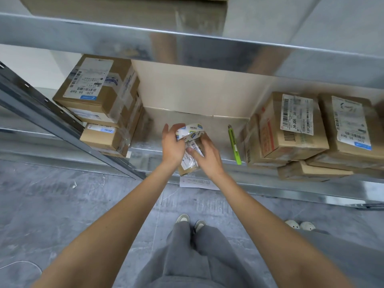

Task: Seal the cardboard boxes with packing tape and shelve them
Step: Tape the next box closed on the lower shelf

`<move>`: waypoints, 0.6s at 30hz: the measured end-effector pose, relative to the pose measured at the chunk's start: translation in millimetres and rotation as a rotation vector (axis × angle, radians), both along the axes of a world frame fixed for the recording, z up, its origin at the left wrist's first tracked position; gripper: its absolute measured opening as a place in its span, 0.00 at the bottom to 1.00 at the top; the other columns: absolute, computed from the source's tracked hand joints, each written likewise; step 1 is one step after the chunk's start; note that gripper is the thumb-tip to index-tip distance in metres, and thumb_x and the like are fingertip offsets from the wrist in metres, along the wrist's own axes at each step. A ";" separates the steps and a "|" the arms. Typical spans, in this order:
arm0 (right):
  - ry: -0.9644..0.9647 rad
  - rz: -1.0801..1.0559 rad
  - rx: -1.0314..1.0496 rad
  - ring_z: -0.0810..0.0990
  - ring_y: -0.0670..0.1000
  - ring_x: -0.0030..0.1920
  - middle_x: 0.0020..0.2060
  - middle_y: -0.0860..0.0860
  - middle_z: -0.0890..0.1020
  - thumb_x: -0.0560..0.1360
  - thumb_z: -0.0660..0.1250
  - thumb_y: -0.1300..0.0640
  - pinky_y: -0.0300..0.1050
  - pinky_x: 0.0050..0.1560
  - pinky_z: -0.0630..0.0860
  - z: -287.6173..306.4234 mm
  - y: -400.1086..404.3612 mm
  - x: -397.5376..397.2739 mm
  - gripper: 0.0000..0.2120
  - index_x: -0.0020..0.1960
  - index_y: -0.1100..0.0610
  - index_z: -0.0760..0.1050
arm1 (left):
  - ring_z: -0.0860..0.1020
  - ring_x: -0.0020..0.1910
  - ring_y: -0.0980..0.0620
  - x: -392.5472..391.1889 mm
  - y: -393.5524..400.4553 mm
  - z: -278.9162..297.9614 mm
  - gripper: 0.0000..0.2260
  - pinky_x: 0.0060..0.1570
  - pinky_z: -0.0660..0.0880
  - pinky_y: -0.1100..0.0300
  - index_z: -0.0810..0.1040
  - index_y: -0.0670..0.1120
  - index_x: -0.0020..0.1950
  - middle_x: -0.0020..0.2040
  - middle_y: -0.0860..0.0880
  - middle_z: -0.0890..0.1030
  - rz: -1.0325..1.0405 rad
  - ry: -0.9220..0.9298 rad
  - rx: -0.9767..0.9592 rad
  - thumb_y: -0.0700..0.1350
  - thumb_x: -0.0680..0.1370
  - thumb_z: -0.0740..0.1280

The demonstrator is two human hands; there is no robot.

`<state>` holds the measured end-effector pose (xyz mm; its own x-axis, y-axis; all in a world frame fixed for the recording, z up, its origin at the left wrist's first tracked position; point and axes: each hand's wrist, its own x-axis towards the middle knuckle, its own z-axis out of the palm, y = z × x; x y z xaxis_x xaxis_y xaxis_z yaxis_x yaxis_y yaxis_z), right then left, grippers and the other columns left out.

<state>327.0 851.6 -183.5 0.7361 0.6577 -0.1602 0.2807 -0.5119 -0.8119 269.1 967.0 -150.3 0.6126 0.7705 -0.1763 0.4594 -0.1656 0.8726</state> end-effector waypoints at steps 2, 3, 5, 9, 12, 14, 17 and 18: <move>0.010 -0.018 0.025 0.69 0.54 0.71 0.70 0.55 0.72 0.72 0.63 0.37 0.52 0.69 0.68 -0.2 -1.3 -1.4 0.36 0.75 0.53 0.63 | 0.73 0.66 0.41 -2.0 -0.6 9.6 0.21 0.58 0.72 0.62 0.78 0.44 0.60 0.64 0.37 0.74 0.003 -0.015 0.043 0.29 0.71 0.59; 0.003 -0.016 0.039 0.67 0.53 0.73 0.72 0.54 0.69 0.74 0.65 0.40 0.49 0.70 0.67 0.1 -1.3 -0.7 0.36 0.77 0.51 0.60 | 0.75 0.61 0.44 -4.6 -0.2 16.4 0.20 0.52 0.71 0.70 0.78 0.43 0.60 0.62 0.39 0.76 0.022 -0.031 0.053 0.29 0.72 0.59; -0.008 -0.009 0.043 0.61 0.51 0.76 0.76 0.53 0.63 0.76 0.67 0.45 0.44 0.71 0.62 1.6 -1.0 2.1 0.36 0.79 0.48 0.54 | 0.78 0.53 0.49 -15.9 4.1 25.8 0.19 0.43 0.70 0.75 0.78 0.42 0.58 0.57 0.43 0.79 0.051 -0.049 0.091 0.28 0.73 0.59; 0.007 -0.018 0.032 0.58 0.51 0.77 0.78 0.53 0.58 0.77 0.67 0.47 0.43 0.71 0.59 2.3 -0.4 3.6 0.36 0.79 0.47 0.52 | 0.77 0.53 0.44 -48.7 23.9 31.1 0.20 0.46 0.68 0.65 0.78 0.41 0.60 0.58 0.41 0.78 -0.018 0.105 0.309 0.26 0.73 0.59; 0.006 -0.020 0.037 0.57 0.51 0.77 0.78 0.52 0.57 0.77 0.67 0.47 0.41 0.71 0.58 2.8 -1.0 3.0 0.36 0.79 0.47 0.52 | 0.77 0.52 0.37 -59.9 34.1 38.9 0.21 0.48 0.72 0.51 0.77 0.42 0.62 0.63 0.41 0.75 -0.094 0.275 0.472 0.28 0.73 0.58; 0.012 -0.024 0.027 0.57 0.50 0.77 0.78 0.52 0.57 0.78 0.67 0.47 0.41 0.71 0.58 3.1 -0.6 3.8 0.36 0.79 0.47 0.52 | 0.77 0.50 0.34 -59.8 34.3 44.2 0.21 0.44 0.71 0.48 0.75 0.42 0.63 0.63 0.40 0.74 -0.147 0.372 0.529 0.28 0.73 0.57; 0.023 -0.030 0.018 0.57 0.50 0.77 0.78 0.51 0.56 0.78 0.67 0.47 0.41 0.72 0.57 5.1 -0.1 3.6 0.36 0.79 0.47 0.52 | 0.76 0.46 0.33 -59.5 32.0 43.9 0.22 0.39 0.66 0.50 0.73 0.41 0.63 0.59 0.38 0.73 -0.200 0.464 0.597 0.27 0.72 0.56; 0.021 -0.028 0.018 0.57 0.50 0.77 0.78 0.51 0.56 0.78 0.67 0.47 0.41 0.71 0.57 5.2 -0.1 3.3 0.35 0.79 0.47 0.52 | 0.76 0.46 0.34 -60.4 32.1 42.6 0.22 0.38 0.66 0.50 0.73 0.41 0.63 0.58 0.38 0.73 -0.204 0.468 0.618 0.26 0.72 0.56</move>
<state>330.3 851.5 -178.3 0.7512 0.6394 -0.1636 0.2494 -0.5045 -0.8266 208.7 999.2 -107.7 0.7201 0.6933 -0.0277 0.6635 -0.6764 0.3197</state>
